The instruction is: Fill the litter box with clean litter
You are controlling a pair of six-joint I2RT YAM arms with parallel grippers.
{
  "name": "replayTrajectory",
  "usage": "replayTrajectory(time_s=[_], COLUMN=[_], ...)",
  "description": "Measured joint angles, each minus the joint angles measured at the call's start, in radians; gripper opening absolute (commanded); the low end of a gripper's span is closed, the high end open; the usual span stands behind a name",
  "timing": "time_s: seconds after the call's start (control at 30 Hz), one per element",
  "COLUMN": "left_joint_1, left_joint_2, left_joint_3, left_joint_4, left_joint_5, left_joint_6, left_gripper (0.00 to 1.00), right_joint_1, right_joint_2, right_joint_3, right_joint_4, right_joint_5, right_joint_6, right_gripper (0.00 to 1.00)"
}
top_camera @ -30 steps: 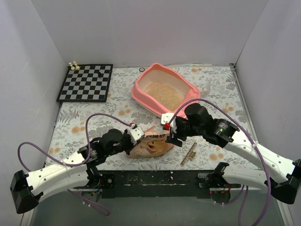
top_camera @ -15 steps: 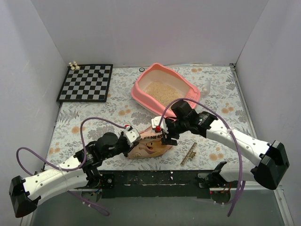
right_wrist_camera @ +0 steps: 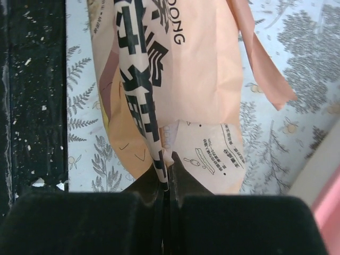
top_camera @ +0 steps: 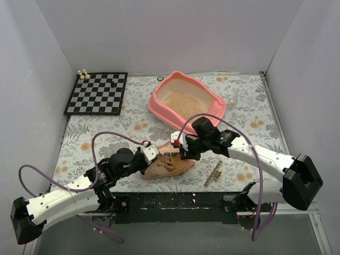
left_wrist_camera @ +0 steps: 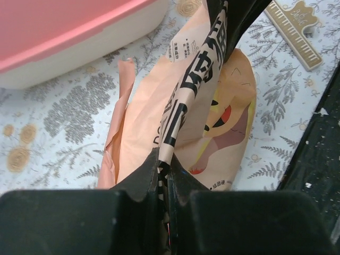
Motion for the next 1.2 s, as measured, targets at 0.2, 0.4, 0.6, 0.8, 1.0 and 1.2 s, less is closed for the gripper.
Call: replayTrajectory(time_s=[0.2,0.4,0.6,0.8,1.0,1.2], left_joint_1=[0.0,0.035,0.034,0.043,0.047,0.047], left_joint_2=[0.076,0.079,0.131,0.184,0.181,0.124], left_joint_3=[0.096,0.133,0.01,0.006,0.018,0.029], left_joint_4=[0.014,0.051,0.11,0.141,0.119,0.039], left_joint_5=[-0.023,0.008,0.039,-0.029,-0.044,-0.14], left_joint_6=[0.116,0.151,0.033,-0.045,-0.083,-0.182], left_gripper=[0.0,0.0,0.0,0.0,0.0,0.0], right_joint_1=[-0.007,-0.011,-0.005,-0.019,-0.025,-0.029], right_joint_2=[-0.086,-0.179,-0.225,-0.255,-0.312,-0.325], right_joint_3=[0.054,0.045,-0.144,-0.154,-0.003,0.167], right_joint_4=[-0.059,-0.04,0.07,0.066,-0.034,-0.135], right_joint_5=[0.106,0.13,0.114,0.187,0.396,0.625], right_joint_6=[0.052,0.115,0.211,0.289,0.433,0.674], right_gripper=[0.01,0.01,0.52,0.73,0.91,0.93])
